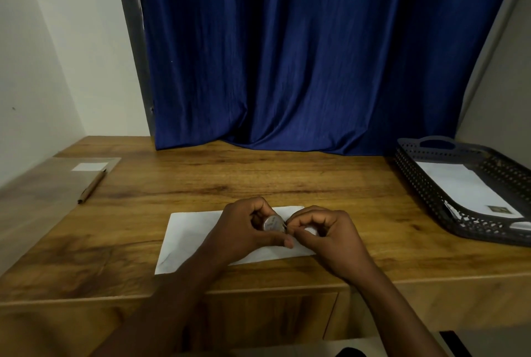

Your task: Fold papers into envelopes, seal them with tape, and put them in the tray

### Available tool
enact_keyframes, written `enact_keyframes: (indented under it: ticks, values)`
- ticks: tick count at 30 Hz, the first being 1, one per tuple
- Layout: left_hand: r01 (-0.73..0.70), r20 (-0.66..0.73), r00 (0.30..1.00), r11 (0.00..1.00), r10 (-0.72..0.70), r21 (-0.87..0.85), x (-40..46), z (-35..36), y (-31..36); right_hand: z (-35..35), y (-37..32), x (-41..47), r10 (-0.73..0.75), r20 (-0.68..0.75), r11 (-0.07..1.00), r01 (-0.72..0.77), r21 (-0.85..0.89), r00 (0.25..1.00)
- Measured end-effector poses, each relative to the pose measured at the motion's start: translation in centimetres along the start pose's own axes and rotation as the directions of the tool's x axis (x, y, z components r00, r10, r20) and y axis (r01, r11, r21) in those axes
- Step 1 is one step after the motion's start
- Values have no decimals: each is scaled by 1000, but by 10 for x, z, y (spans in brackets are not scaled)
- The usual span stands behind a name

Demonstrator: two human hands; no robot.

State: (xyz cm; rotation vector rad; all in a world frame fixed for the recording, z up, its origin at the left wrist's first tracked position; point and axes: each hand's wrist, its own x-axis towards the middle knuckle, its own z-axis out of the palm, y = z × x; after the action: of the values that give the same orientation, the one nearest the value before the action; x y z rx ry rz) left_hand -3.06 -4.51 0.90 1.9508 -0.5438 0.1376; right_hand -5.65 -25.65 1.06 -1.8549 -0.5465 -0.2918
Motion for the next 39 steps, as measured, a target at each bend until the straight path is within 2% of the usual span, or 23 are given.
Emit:
enact_keyframes:
  ticks: [12, 19, 29, 39]
  values:
    - [-24, 65, 998, 1000, 23, 15, 1, 2, -2, 0, 1, 0, 30, -6, 1000, -30, 9, 1000]
    - [-88, 37, 996, 992, 85, 89, 1, 3, -7, 0, 7, -1, 88, -31, 995, -86, 57, 996]
    - [-63, 24, 998, 992, 61, 105, 4, 2, -11, 1, -1, -2, 83, 24, 995, -84, 53, 996]
    - [-70, 35, 997, 997, 69, 35, 3, 2, -8, -1, 3, 2, 89, -47, 995, -87, 48, 995]
